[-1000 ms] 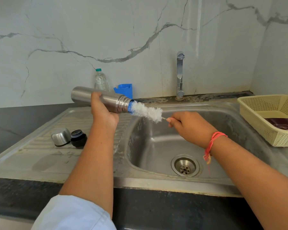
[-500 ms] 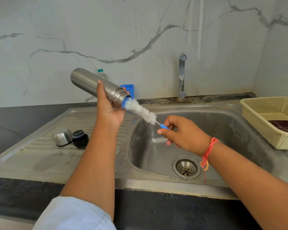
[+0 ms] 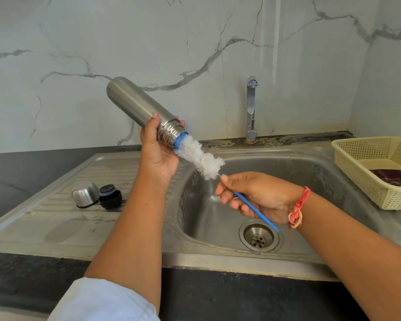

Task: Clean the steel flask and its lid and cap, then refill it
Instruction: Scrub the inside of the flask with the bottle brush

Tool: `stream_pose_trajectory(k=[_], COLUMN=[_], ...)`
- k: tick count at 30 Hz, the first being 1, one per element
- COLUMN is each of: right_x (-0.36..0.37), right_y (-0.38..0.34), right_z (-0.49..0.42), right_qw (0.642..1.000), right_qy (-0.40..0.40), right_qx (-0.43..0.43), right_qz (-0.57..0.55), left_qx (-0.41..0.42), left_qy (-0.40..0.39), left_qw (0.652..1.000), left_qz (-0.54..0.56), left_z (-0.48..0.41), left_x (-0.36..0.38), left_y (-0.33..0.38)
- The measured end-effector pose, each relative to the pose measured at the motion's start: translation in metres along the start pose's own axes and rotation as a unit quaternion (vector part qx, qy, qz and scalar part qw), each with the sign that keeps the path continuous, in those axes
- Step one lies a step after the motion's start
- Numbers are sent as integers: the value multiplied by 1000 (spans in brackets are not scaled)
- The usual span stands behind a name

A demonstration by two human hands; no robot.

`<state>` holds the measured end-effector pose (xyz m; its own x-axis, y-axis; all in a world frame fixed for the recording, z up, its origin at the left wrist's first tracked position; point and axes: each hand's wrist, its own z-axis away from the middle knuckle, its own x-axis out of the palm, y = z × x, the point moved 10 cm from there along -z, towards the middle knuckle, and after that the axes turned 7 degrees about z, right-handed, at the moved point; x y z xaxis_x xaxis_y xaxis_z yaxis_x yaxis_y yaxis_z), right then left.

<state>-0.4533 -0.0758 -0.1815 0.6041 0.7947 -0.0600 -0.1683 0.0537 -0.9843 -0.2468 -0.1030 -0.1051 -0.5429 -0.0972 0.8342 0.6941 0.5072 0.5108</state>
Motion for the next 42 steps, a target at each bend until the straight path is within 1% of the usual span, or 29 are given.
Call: stream_pose_trajectory(k=[2,4,5,6,8,10,13,15,18,21,24,26,28,29,30,31,33,35,37,39,40,41,42], right_x=[-1,-8,-12,-15,-21,-25,-31,-33,-30,-21,-9,-4,0,3,4,2,-13,-21,-22,-20,-17,-11,-5], right_y=[-6,-14,-18,-23,-32,-38,-46,-53,-65,-77,-83,-85,-88,-87,-85,-80,-70,-54,-38,-21,-12,-4,1], right_z=[-1,-2,-3,-2,-1,0,4,11,22,29,33,38,43,42,39,33,24,17,6,-3,-6,-7,-7], right_qw=[999,988,974,955,905,856,800,754,699,642,570,539,523,523,534,559,630,723,812,886,924,955,975], right_qy=[6,45,71,97,148,187,248,289,325,350,370,384,399,396,384,366,336,276,205,139,97,54,19], right_qx=[-28,-64,-79,-92,-112,-125,-128,-124,-129,-158,-208,-227,-239,-237,-226,-199,-149,-109,-102,-79,-60,-44,-33], right_qz=[34,135,201,266,383,465,531,577,624,664,703,714,714,717,719,717,684,624,537,435,366,290,217], left_qx=[7,23,32,38,40,35,32,38,62,73,77,80,82,77,67,52,28,12,4,5,9,10,13], left_qy=[28,64,84,103,136,160,182,191,213,243,281,297,303,300,289,273,235,205,177,150,137,128,113], left_qw=[1000,998,996,994,990,987,983,981,974,964,951,946,944,947,952,959,971,979,984,988,990,991,993], left_qz=[5,-1,-2,6,13,6,-10,-22,-46,-73,-103,-103,-99,-88,-75,-58,-29,-3,14,21,25,26,29], left_z=[-5,-10,-11,-12,-12,-13,-11,-10,-6,-3,3,5,4,3,1,1,-1,-1,0,0,0,0,-1], left_x=[-7,-17,-23,-31,-43,-53,-61,-62,-63,-66,-72,-74,-79,-79,-80,-78,-70,-61,-48,-39,-36,-34,-31], left_y=[4,11,15,18,21,21,23,25,32,38,41,43,45,44,42,39,33,27,23,21,22,22,23])
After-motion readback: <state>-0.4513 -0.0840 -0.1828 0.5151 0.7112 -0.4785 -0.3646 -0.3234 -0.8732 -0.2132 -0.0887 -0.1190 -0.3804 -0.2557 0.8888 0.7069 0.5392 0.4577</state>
